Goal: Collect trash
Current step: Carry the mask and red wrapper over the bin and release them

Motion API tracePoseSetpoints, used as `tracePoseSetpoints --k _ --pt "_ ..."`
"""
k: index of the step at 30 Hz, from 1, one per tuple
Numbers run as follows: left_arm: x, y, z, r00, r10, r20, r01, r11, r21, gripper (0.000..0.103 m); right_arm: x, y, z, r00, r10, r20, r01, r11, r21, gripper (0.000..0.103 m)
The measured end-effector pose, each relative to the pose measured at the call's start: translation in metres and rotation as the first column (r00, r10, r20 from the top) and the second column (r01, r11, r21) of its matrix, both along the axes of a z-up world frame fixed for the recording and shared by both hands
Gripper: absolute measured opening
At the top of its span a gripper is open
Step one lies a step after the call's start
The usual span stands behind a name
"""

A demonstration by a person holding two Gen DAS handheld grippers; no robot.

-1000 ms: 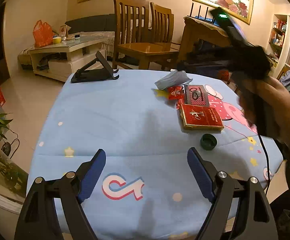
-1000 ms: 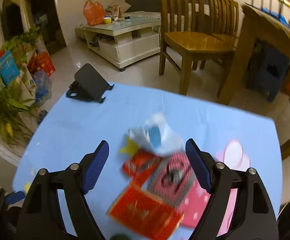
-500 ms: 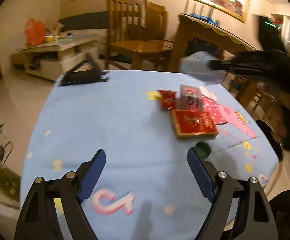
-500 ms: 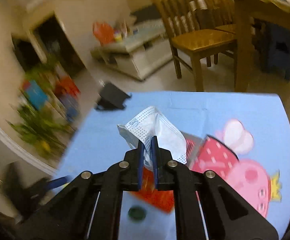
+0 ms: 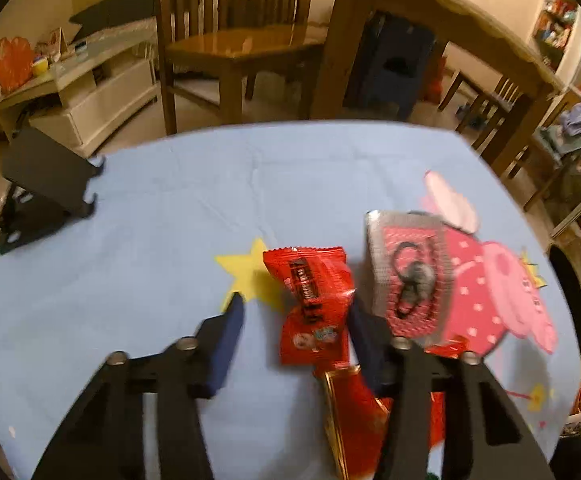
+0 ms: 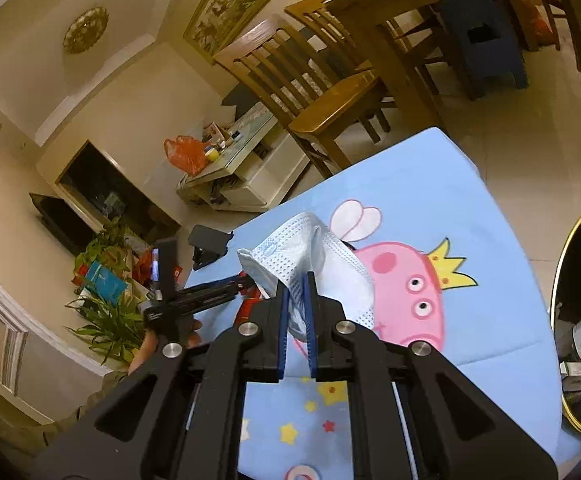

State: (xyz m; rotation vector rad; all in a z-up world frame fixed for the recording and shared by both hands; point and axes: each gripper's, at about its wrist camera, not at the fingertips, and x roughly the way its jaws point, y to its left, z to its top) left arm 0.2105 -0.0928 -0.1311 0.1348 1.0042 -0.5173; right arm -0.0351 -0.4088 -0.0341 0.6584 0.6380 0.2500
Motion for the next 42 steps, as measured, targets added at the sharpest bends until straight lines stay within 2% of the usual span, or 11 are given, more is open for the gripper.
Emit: tracePoseSetpoints --k 2,8,12,17,21,26,28,30,32,35,42 --pt "-0.002 -0.003 -0.001 1.000 0.002 0.021 -0.002 0.999 0.033 0.026 -0.003 -0.006 -0.003 1.000 -0.010 0.005 0.010 1.000 0.014 0.008" --pt "-0.039 0.035 0.032 0.988 0.114 0.103 -0.108 0.992 -0.060 0.026 -0.017 -0.021 -0.005 0.998 -0.063 0.029 0.063 0.998 0.004 0.008" --pt "-0.079 0.039 0.059 0.976 0.139 0.168 -0.127 0.988 -0.083 0.026 -0.036 -0.037 0.003 0.988 -0.148 0.038 0.151 0.986 -0.074 0.008" --pt "-0.125 0.000 0.086 0.975 0.049 0.214 -0.026 0.994 -0.109 0.026 -0.064 -0.079 -0.011 0.956 -0.294 -0.016 0.291 0.951 -0.107 0.008" --pt "-0.147 -0.036 0.105 0.978 -0.057 0.201 0.095 0.979 -0.182 0.026 -0.090 -0.113 -0.018 0.915 -0.403 -0.029 0.398 0.911 -0.108 0.008" --pt "-0.177 -0.112 0.100 0.962 -0.209 0.178 0.237 0.959 -0.153 0.026 -0.114 -0.146 -0.026 0.833 -0.553 -0.034 0.532 0.816 -0.227 0.008" --pt "-0.190 -0.144 0.094 0.950 -0.259 0.173 0.283 0.950 -0.129 0.026 -0.114 -0.158 -0.044 0.793 -0.601 -0.100 0.563 0.785 -0.256 0.016" --pt "-0.198 -0.170 0.087 0.938 -0.302 0.173 0.322 0.941 -0.104 0.026 -0.121 -0.172 -0.058 0.751 -0.641 -0.159 0.598 0.762 -0.250 0.062" --pt "-0.207 -0.193 0.079 0.925 -0.345 0.161 0.361 0.928 -0.090 0.026 -0.132 -0.181 -0.061 0.737 -0.661 -0.142 0.634 0.748 -0.197 0.066" --pt "-0.219 -0.227 0.072 0.903 -0.398 0.164 0.411 0.910 -0.056 0.026 -0.145 -0.184 -0.056 0.706 -0.701 -0.103 0.670 0.708 -0.224 0.076" --pt "-0.250 -0.291 0.056 0.854 -0.494 0.166 0.499 0.866 0.008 0.027 -0.163 -0.186 -0.046 0.658 -0.752 -0.034 0.728 0.647 -0.227 0.082"
